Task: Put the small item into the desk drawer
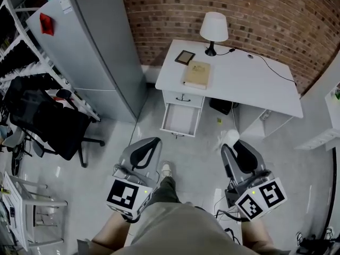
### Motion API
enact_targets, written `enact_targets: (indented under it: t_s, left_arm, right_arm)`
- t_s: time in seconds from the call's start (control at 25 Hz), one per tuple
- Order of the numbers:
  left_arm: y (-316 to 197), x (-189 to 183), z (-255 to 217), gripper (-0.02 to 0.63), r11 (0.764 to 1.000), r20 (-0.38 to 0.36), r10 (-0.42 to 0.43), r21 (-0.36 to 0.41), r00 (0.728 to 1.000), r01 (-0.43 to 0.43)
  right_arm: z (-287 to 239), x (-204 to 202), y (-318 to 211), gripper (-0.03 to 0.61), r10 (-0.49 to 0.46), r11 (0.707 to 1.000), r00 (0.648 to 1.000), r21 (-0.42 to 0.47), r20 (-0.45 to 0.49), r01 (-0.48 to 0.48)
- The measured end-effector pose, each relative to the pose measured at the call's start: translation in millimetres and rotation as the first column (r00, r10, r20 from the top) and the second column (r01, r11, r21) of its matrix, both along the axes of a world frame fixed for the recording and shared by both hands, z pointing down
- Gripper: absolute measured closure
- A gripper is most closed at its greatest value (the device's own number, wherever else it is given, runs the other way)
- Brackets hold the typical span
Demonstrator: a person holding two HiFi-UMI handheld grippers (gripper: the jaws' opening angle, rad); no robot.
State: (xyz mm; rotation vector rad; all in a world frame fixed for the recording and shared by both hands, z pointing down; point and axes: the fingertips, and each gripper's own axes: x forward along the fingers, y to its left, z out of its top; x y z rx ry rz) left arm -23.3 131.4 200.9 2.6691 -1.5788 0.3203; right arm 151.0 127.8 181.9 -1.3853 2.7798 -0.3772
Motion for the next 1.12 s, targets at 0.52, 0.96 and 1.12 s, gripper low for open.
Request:
enact_targets:
  t_s: [0.52,0.96,1.12]
  left_arm:
    - [-175,-56,82,0.611,0.983,0.028,0.114,-0.147,0.993,-0.109]
    - [-296,-67,200,0.611,0.918,0.014,0.231,-0.335,0.973,-0.213]
    - [-322,-63,247,0.611,0.890,-0.009,0.238,-0.398,0.971,-0.222]
  right_arm:
    - [88,-72,-169,0.457,0.091,0.971,0.995,-0.221,-0.030,-0.096]
    - [236,-85,-290,0.456,0.219,0.863,0.966,-0.434,-0.137,-0.257]
    - [302,-79,-318,0.456,0.224,0.811,0.959,-0.514,-0.172,-0.281]
